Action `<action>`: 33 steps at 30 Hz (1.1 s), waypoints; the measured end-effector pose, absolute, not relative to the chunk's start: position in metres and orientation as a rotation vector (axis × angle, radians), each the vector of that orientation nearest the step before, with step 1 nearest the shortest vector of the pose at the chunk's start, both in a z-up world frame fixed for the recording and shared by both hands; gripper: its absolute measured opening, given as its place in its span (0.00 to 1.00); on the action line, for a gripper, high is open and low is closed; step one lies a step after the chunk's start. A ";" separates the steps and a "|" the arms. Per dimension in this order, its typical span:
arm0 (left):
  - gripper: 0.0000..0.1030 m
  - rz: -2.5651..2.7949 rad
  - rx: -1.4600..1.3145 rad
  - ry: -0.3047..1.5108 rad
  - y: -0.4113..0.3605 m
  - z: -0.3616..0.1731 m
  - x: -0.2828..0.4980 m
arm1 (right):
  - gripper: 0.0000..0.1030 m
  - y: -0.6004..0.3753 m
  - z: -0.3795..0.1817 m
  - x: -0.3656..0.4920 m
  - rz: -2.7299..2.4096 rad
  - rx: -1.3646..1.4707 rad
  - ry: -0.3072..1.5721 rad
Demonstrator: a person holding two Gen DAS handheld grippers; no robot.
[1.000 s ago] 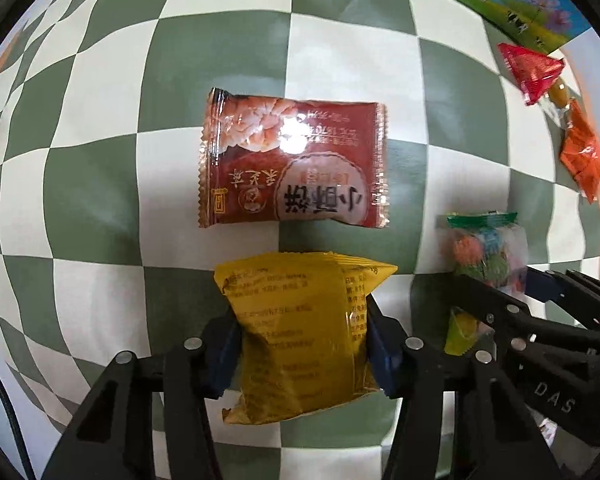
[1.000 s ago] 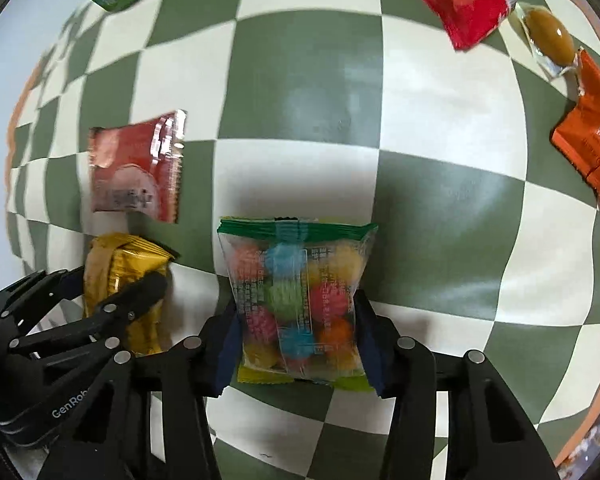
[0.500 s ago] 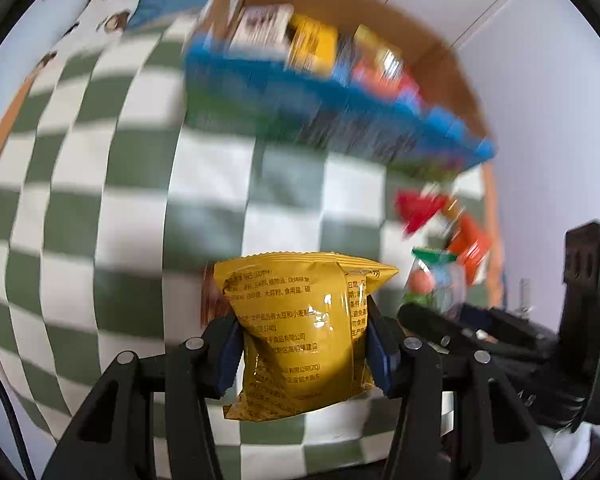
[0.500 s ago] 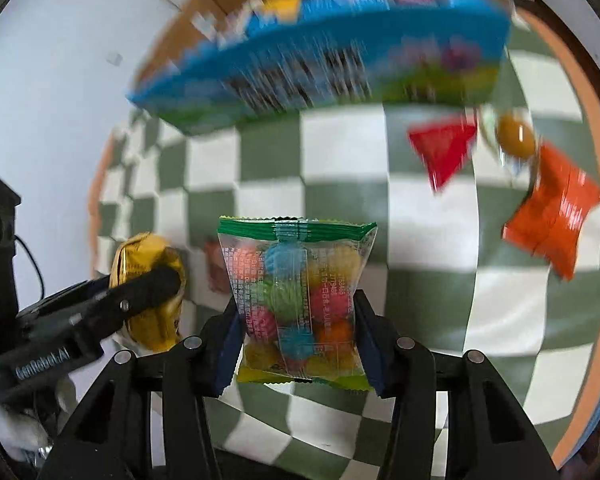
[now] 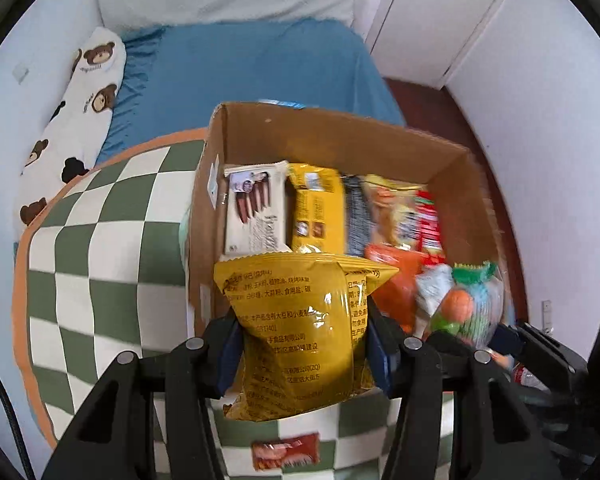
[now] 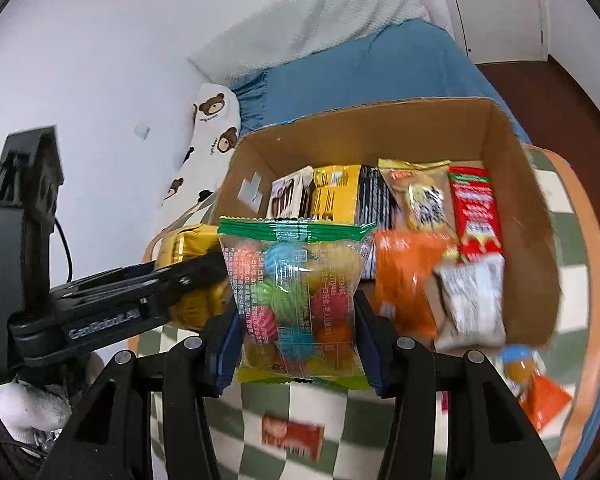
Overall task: Organize snacks
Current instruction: 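Carry both bags into the box and open both tools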
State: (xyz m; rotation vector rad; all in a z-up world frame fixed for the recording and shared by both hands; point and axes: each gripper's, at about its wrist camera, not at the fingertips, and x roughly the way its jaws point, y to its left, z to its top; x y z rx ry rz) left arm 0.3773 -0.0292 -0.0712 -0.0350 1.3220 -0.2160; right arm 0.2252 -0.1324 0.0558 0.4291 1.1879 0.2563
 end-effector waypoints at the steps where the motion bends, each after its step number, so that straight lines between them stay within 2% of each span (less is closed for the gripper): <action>1: 0.48 -0.205 -0.041 1.345 -0.028 -0.080 0.386 | 0.52 -0.129 0.046 0.236 0.250 0.414 1.210; 10: 0.51 -0.157 0.031 1.478 -0.037 -0.135 0.410 | 0.53 -0.112 -0.032 0.274 0.240 0.426 1.356; 11: 0.52 -0.154 0.015 1.488 -0.035 -0.138 0.410 | 0.63 -0.110 -0.040 0.275 0.235 0.425 1.397; 12: 0.53 -0.160 0.001 1.501 -0.033 -0.142 0.410 | 0.82 -0.108 -0.047 0.277 0.216 0.409 1.443; 13: 0.54 -0.160 -0.008 1.516 -0.031 -0.146 0.410 | 0.89 -0.109 -0.052 0.279 0.202 0.403 1.447; 14: 0.55 -0.158 -0.010 1.519 -0.030 -0.147 0.409 | 0.91 -0.109 -0.051 0.279 0.200 0.395 1.445; 17: 0.58 -0.155 0.005 1.504 -0.030 -0.146 0.405 | 0.91 -0.112 -0.051 0.280 0.192 0.384 1.455; 18: 0.66 -0.155 0.001 1.499 -0.030 -0.145 0.404 | 0.91 -0.113 -0.051 0.281 0.183 0.370 1.456; 19: 0.68 -0.154 -0.007 1.495 -0.030 -0.144 0.403 | 0.92 -0.113 -0.049 0.282 0.173 0.352 1.453; 28: 0.68 -0.130 -0.021 1.434 -0.031 -0.130 0.385 | 0.92 -0.129 -0.023 0.269 0.099 0.264 1.396; 33: 0.68 -0.113 -0.001 1.328 -0.034 -0.110 0.364 | 0.92 -0.148 0.006 0.251 0.048 0.245 1.319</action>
